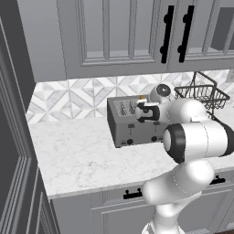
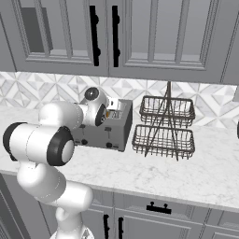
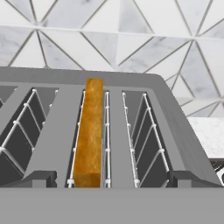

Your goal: Start the toaster. Once the lever pops up, take the bread to the plate on the dining counter.

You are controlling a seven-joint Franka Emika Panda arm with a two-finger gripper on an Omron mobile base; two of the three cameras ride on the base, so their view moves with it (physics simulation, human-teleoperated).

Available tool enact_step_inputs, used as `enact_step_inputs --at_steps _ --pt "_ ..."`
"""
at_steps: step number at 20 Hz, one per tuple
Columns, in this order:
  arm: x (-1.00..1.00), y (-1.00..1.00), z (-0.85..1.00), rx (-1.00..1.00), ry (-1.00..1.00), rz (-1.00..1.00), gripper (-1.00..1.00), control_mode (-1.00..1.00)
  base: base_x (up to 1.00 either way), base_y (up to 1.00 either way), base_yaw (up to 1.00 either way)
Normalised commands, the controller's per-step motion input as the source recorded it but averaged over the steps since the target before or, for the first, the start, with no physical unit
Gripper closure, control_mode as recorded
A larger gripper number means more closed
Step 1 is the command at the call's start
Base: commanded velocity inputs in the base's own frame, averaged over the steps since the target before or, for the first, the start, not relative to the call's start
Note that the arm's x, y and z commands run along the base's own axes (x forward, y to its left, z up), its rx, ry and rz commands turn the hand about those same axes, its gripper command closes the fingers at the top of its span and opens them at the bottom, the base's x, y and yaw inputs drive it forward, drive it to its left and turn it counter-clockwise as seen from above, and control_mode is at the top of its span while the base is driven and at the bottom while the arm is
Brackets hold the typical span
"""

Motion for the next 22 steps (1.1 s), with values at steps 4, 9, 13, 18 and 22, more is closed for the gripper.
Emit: enact_step_inputs --at_steps 4,9,13,18,22 --pt "0.00 0.00 0.00 0.00 0.00 0.00 -1.00 -1.00 0.00 0.00 0.00" --pt "0.00 0.00 0.00 0.00 0.00 0.00 -1.00 -1.00 0.00 0.00 0.00" --pt "0.00 0.00 0.00 0.00 0.00 0.00 -1.00 -1.00 0.00 0.00 0.00" --pt "0.00 0.00 0.00 0.00 0.00 0.00 -1.00 -1.00 0.00 0.00 0.00" --pt "0.00 0.05 0.00 0.00 0.00 0.00 -1.00 -1.00 0.00 0.00 0.00"
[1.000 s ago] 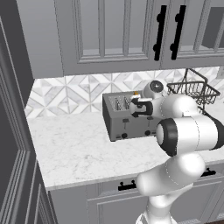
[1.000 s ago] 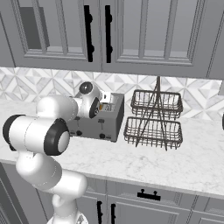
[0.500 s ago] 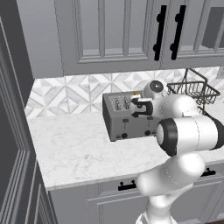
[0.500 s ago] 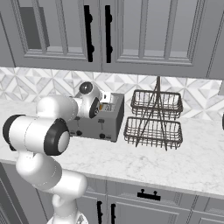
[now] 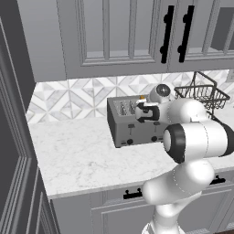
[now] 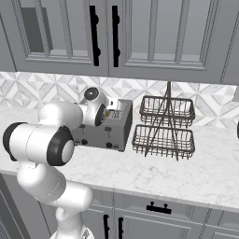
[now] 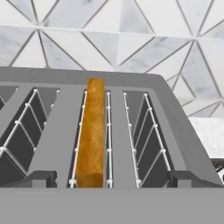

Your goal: Start the toaster. Once the lever pops up, take the bread to the plate on the dining counter.

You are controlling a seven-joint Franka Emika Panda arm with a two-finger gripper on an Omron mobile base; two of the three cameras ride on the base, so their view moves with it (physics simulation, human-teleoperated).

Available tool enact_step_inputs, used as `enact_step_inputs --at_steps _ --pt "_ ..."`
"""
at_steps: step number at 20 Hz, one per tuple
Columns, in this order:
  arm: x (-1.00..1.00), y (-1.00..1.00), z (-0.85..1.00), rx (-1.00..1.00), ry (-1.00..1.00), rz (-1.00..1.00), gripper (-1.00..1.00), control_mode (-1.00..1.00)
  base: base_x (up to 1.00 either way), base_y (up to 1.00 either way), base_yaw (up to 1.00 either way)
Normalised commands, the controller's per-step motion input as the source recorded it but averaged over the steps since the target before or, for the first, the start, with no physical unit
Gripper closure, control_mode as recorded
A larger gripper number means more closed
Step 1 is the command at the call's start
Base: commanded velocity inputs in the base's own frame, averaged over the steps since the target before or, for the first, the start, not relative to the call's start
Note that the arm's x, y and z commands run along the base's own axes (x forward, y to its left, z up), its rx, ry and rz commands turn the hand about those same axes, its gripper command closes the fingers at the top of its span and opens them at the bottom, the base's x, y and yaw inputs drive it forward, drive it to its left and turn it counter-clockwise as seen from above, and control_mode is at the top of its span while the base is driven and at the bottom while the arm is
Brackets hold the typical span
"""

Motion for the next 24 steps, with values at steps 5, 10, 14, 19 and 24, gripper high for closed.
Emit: enact_step_inputs --at_steps 5,10,14,19,24 --pt "0.00 0.08 0.00 0.00 0.00 0.00 -1.00 -1.00 0.00 0.00 0.00" --pt "0.00 0.06 -0.01 0.00 0.00 0.00 -1.00 -1.00 0.00 0.00 0.00" --pt "0.04 0.02 -0.06 0.00 0.00 0.00 -1.00 -1.00 0.00 0.00 0.00" --pt "0.07 0.03 -0.06 0.00 0.00 0.00 -1.00 -1.00 0.00 0.00 0.00" --pt "0.09 0.01 -0.05 0.00 0.00 0.00 -1.00 -1.00 0.00 0.00 0.00"
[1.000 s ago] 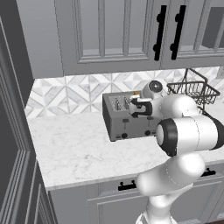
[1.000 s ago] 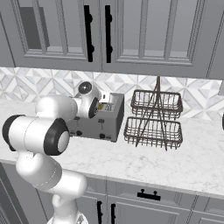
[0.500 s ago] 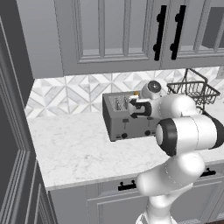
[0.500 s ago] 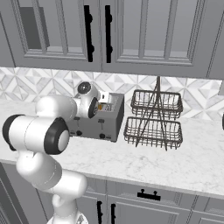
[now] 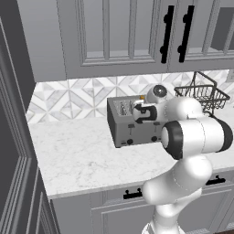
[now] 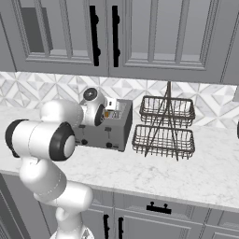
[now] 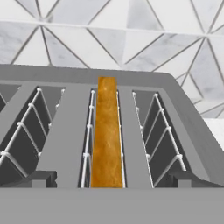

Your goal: Start the toaster. Once the lever pops up, take the bread to the plate on the dining counter.

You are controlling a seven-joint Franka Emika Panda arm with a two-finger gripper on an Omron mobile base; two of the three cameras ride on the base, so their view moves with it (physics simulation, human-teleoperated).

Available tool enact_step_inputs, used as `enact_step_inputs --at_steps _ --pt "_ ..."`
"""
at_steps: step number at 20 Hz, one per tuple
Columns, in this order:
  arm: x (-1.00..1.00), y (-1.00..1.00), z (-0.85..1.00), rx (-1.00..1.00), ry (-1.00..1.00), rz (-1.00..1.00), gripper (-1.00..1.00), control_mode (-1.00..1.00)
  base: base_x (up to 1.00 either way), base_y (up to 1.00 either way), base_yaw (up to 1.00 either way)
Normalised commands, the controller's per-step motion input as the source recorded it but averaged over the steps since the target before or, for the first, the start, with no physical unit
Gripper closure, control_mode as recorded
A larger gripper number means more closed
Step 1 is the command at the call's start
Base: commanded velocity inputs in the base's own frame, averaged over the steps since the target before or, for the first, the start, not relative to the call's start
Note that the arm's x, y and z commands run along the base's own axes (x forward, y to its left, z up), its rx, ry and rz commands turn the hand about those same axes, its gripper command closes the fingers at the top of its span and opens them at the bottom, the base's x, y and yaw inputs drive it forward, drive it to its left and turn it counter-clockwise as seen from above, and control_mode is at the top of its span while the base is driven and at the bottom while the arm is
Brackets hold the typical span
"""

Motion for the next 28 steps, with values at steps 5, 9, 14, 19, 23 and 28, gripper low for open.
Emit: enact_step_inputs --at_steps 5,9,14,19,23,28 --pt "0.13 0.00 -0.06 0.00 -0.02 0.00 -1.00 -1.00 0.00 0.00 0.00" --pt "0.14 0.00 -0.05 0.00 -0.02 0.00 -1.00 -1.00 0.00 0.00 0.00" --pt "0.09 0.00 -0.02 0.00 -0.03 0.00 -1.00 -1.00 0.00 0.00 0.00" --pt "0.00 0.00 0.00 0.00 -0.03 0.00 1.00 -1.00 0.00 0.00 0.00" --pt "0.00 0.00 0.00 0.00 -0.02 0.00 1.00 -1.00 0.00 0.00 0.00" --pt "0.00 -0.03 0.02 0.03 -0.09 0.00 1.00 -1.00 0.00 0.00 0.00"
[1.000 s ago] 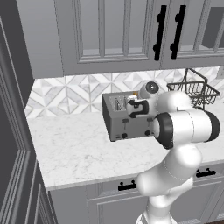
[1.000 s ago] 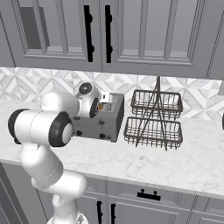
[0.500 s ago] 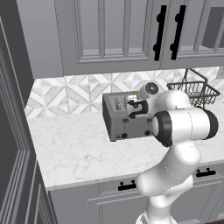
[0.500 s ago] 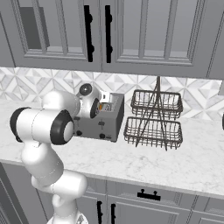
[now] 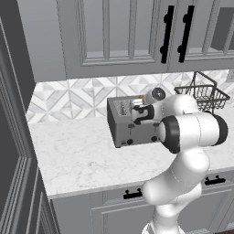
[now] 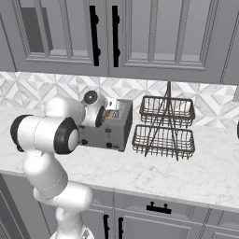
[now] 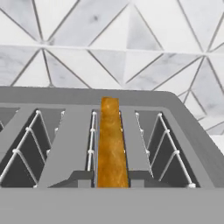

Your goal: Start the toaster. Once the lever pops up, take the bread to the plate on the dining counter.

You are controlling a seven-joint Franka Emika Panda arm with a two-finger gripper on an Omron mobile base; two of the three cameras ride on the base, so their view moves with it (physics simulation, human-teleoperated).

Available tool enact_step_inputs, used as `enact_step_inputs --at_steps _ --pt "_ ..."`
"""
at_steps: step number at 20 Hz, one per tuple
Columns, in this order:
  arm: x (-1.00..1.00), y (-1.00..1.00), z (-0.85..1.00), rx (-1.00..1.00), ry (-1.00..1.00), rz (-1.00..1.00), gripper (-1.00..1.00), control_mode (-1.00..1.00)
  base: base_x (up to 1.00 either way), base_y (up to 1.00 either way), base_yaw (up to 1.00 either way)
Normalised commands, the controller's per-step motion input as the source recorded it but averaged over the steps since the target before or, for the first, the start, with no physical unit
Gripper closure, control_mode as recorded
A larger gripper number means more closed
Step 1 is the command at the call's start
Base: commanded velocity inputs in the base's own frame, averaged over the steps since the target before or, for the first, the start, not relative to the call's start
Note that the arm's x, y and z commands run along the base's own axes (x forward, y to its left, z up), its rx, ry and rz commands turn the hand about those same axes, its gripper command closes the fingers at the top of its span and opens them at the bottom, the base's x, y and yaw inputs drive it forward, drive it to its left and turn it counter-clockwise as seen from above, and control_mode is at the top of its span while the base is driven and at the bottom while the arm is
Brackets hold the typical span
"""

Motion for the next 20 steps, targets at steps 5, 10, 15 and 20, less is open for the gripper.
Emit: enact_step_inputs --at_steps 5,10,15,20 --pt "0.02 -0.02 0.30 0.05 -0.15 0.00 1.00 -1.00 0.00 0.00 0.00" --pt "0.00 0.00 0.34 -0.01 -0.17 0.00 1.00 -1.00 0.00 0.00 0.00" --pt "0.00 -0.04 0.58 0.00 -0.13 0.00 1.00 -1.00 0.00 0.00 0.00" --pt "-0.04 -0.16 0.74 0.00 -0.01 0.02 1.00 -1.00 0.00 0.00 0.00"
